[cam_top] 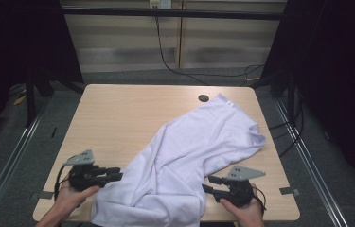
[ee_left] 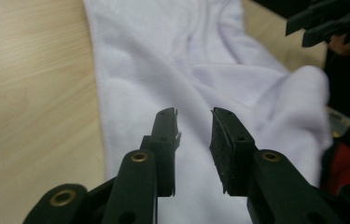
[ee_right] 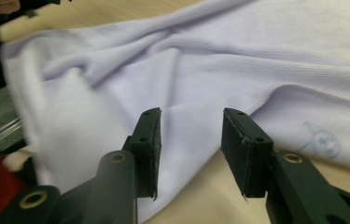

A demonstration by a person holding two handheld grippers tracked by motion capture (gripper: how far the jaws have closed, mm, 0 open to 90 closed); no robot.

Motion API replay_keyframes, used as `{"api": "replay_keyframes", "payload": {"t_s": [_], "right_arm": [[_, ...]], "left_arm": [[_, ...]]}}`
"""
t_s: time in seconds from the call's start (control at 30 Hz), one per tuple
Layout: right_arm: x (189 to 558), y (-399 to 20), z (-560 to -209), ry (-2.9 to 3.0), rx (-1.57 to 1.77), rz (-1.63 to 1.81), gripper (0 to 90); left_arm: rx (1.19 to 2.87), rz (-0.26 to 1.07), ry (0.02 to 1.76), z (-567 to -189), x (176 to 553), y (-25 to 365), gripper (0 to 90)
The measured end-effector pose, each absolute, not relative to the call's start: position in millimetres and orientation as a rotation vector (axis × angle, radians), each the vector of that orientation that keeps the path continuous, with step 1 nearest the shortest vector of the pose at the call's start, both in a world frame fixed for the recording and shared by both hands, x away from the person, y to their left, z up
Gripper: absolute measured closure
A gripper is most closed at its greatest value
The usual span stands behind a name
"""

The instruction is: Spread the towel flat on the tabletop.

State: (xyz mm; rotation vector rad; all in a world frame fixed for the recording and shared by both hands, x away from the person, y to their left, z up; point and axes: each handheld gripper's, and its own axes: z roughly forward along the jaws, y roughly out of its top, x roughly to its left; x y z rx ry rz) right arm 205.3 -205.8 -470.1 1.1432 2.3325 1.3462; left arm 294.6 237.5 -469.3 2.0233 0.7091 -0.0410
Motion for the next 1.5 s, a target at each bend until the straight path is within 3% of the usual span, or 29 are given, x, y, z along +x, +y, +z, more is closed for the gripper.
{"api": "replay_keyframes", "payload": {"t_s": [0.2, 0.37, 0.47, 0.5, 0.6, 0.77, 0.9, 1.3, 1.4, 1.5], "right_arm": [[254.2, -196.4, -489.2, 2.353, 1.226, 1.184, 52.9], [268.4, -186.2, -500.0, 2.379, 1.262, 1.160, 52.6], [268.9, -182.8, -501.9, 2.385, 1.247, 1.149, 59.8], [266.6, -183.0, -500.1, 2.375, 1.232, 1.165, 78.4], [260.5, -186.4, -495.0, 2.354, 1.210, 1.189, 88.0], [244.5, -196.2, -481.6, 2.302, 1.203, 1.245, 88.2], [210.1, -214.8, -467.2, 2.249, 1.192, 1.276, 88.3], [136.7, -246.2, -462.7, 2.210, 1.235, 1.249, 86.9], [126.2, -249.2, -464.0, 2.191, 1.261, 1.232, 71.0], [129.6, -251.5, -462.5, 2.147, 1.278, 1.236, 65.2]], "left_arm": [[2.137, -0.054, 0.717, -487.7, 335.6, 190.0, 73.5], [2.176, -0.020, 0.718, -503.6, 340.3, 174.9, 75.9], [2.181, -0.019, 0.730, -502.9, 340.6, 177.7, 76.9], [2.181, 0.007, 0.717, -503.5, 337.5, 180.4, 77.2], [2.183, 0.007, 0.720, -503.2, 333.7, 185.5, 77.3], [2.175, 0.016, 0.736, -502.8, 320.0, 203.5, 77.4], [2.175, 0.025, 0.744, -502.3, 300.8, 223.2, 77.3], [2.150, -0.108, 0.737, -501.6, 242.0, 256.8, 73.8], [2.139, -0.078, 0.716, -495.4, 253.5, 246.1, 67.6], [2.145, -0.067, 0.699, -490.4, 271.1, 232.6, 67.0]]}}
